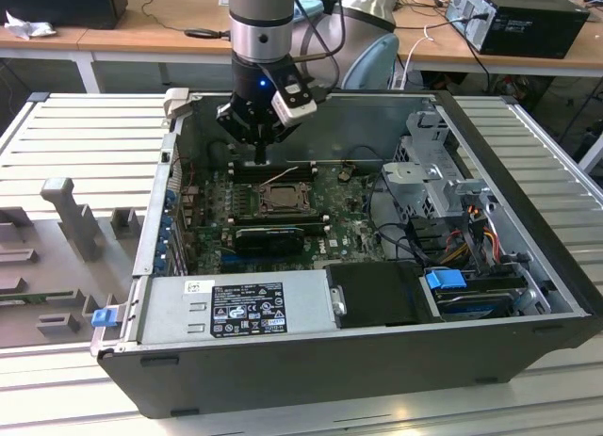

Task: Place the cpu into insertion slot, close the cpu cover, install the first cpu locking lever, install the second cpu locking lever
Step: 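Install the first cpu locking lever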

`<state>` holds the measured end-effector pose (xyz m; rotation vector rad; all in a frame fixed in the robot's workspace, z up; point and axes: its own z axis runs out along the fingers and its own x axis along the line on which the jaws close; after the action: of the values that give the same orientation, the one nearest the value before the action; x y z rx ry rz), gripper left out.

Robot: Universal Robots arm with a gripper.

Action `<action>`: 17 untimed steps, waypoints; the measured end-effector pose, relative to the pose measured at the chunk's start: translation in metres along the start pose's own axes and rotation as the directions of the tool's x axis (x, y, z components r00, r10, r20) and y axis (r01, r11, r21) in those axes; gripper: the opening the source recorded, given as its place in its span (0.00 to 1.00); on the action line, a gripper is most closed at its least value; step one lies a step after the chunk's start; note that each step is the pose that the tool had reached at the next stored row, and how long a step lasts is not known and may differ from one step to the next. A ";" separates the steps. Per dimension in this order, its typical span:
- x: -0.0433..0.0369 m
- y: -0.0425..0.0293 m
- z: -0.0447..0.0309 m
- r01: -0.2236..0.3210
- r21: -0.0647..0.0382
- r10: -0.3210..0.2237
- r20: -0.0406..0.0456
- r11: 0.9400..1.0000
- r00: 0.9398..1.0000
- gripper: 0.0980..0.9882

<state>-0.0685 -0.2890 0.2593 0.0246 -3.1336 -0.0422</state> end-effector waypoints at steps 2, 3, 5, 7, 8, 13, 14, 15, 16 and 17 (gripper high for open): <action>-0.0016 0.0000 0.0000 0.000 0.000 0.000 0.000 1.000 1.000 0.01; -0.0022 0.0000 0.0000 0.000 0.000 0.000 0.000 1.000 1.000 0.01; -0.0035 -0.0001 0.0001 0.000 0.000 0.000 0.000 1.000 1.000 0.01; -0.0044 -0.0001 0.0001 0.000 0.000 0.000 0.000 1.000 1.000 0.01; -0.0049 -0.0001 0.0002 0.000 0.000 0.000 0.000 1.000 1.000 0.01; -0.0105 -0.0002 0.0006 0.000 0.000 0.000 0.000 1.000 1.000 0.01; -0.0118 -0.0002 0.0007 0.000 0.000 0.000 0.000 1.000 1.000 0.01; -0.0125 -0.0002 0.0007 0.000 0.000 0.000 0.000 1.000 1.000 0.01; -0.0133 -0.0002 0.0008 0.000 0.000 0.000 0.000 1.000 1.000 0.01; -0.0144 -0.0002 0.0009 0.000 0.000 0.000 0.000 1.000 1.000 0.01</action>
<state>-0.0541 -0.2890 0.2583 0.0246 -3.1336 -0.0422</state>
